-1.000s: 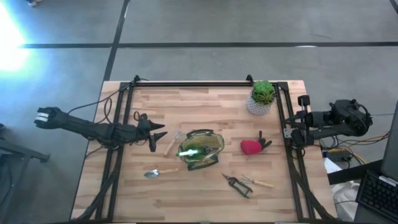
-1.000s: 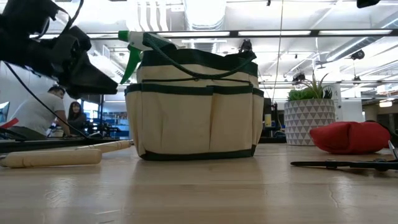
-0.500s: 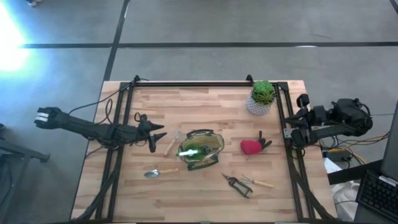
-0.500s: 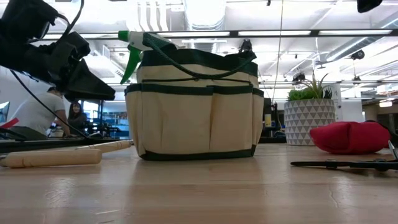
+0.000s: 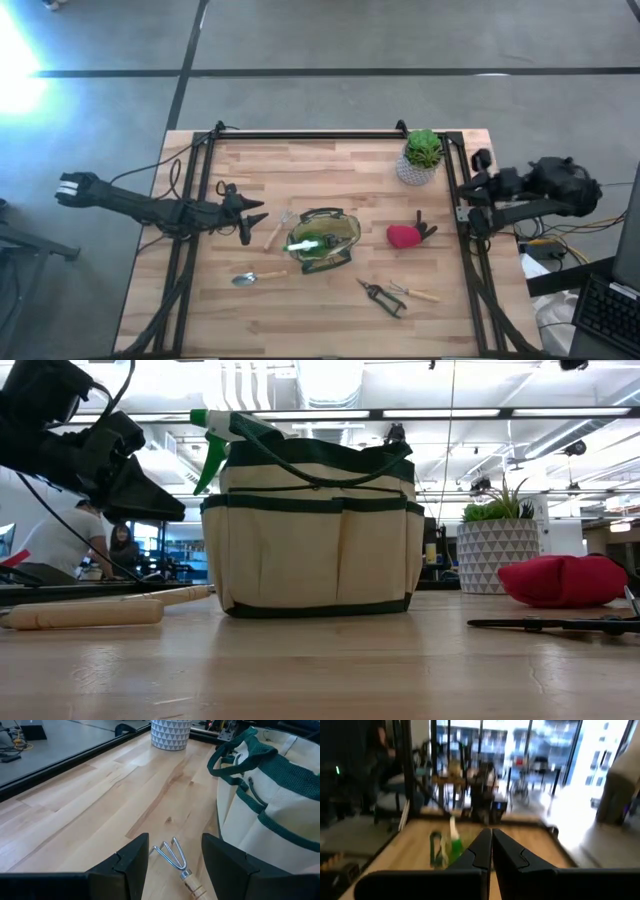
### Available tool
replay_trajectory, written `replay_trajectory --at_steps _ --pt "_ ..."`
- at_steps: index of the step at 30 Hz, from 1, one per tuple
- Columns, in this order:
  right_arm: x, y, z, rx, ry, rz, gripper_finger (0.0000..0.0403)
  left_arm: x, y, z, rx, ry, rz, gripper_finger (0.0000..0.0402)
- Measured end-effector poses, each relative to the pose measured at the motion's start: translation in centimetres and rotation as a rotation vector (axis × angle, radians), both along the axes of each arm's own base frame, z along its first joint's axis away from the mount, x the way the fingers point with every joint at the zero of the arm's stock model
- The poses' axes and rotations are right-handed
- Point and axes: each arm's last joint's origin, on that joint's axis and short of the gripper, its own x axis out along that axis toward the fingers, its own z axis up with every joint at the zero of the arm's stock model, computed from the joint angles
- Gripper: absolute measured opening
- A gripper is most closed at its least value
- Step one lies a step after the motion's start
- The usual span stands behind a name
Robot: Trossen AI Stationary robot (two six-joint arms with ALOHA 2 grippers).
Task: Pick & Place Garden tools in Gardening bag
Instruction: Put the red glove into the green gardening bag
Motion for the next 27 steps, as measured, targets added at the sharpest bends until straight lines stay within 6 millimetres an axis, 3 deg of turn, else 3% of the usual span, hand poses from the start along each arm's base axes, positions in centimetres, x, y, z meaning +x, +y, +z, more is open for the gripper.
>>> replay_trajectory --at_steps 4,8,12,21,27 --pt "2.5 0.4 -1.1 -0.008 0.185 -0.018 0.0008 0.0 0.1 0.0 0.006 0.002 0.021 0.0186" --pt "4.9 0.7 -1.9 -0.006 0.31 -0.065 0.0008 -0.4 0.8 -0.3 0.12 0.039 0.292 0.0186" --pt "6.4 1.0 -2.7 0.037 0.421 -0.086 0.0008 -0.7 1.2 -0.3 0.183 0.037 0.436 0.0186" --pt "5.5 0.8 -4.3 0.375 0.742 -0.294 0.0008 -0.7 1.2 -0.2 0.187 0.035 0.448 0.0186" --pt "4.3 0.7 -5.2 0.557 0.853 -0.439 0.0018 -0.7 1.2 -0.2 0.186 0.034 0.448 0.0186"
